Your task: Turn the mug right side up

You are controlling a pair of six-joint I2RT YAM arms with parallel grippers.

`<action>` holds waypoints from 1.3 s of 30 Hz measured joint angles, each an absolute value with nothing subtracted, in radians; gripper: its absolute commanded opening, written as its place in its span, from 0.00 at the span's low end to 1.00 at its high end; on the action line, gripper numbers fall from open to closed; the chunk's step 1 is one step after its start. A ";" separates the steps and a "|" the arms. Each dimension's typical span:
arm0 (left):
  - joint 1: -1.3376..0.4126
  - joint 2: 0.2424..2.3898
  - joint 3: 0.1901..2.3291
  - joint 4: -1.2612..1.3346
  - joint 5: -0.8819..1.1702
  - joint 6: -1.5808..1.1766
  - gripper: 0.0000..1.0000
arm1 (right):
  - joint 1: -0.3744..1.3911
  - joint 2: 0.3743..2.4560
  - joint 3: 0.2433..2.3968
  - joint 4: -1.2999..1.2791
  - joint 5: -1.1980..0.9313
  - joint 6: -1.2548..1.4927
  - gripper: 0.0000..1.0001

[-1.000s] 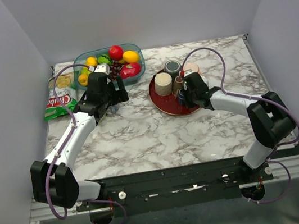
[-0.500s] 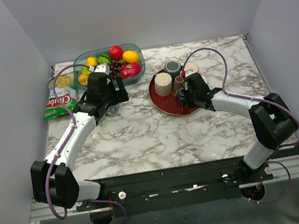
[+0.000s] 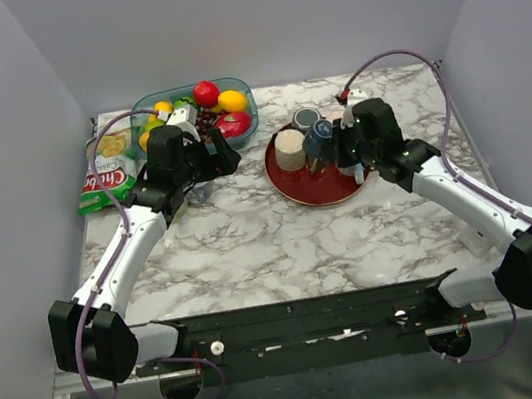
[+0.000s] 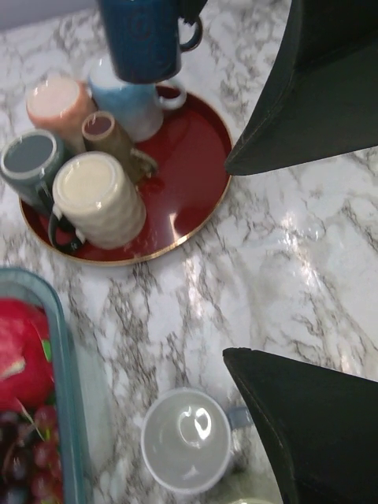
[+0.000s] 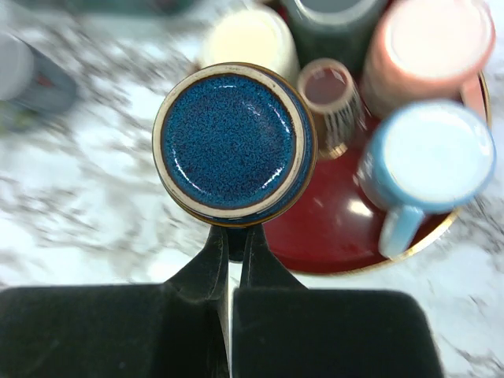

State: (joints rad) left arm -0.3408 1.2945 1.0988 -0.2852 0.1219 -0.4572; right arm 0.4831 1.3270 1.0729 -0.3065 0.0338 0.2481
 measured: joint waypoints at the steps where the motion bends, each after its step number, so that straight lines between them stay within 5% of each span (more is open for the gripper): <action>1: -0.341 1.291 1.100 -0.271 0.157 -0.459 0.99 | 0.483 1.323 1.104 -0.308 0.007 0.265 0.01; 11: -0.341 1.299 1.166 0.076 0.615 -0.659 0.99 | 0.483 1.329 1.372 -0.198 -0.262 0.464 0.01; 22: -0.343 1.366 1.222 0.522 0.733 -0.985 0.87 | 0.483 1.367 1.437 0.058 -0.466 0.677 0.01; 39: -0.344 1.372 1.265 0.577 0.756 -1.048 0.68 | 0.491 1.362 1.319 0.314 -0.516 0.796 0.01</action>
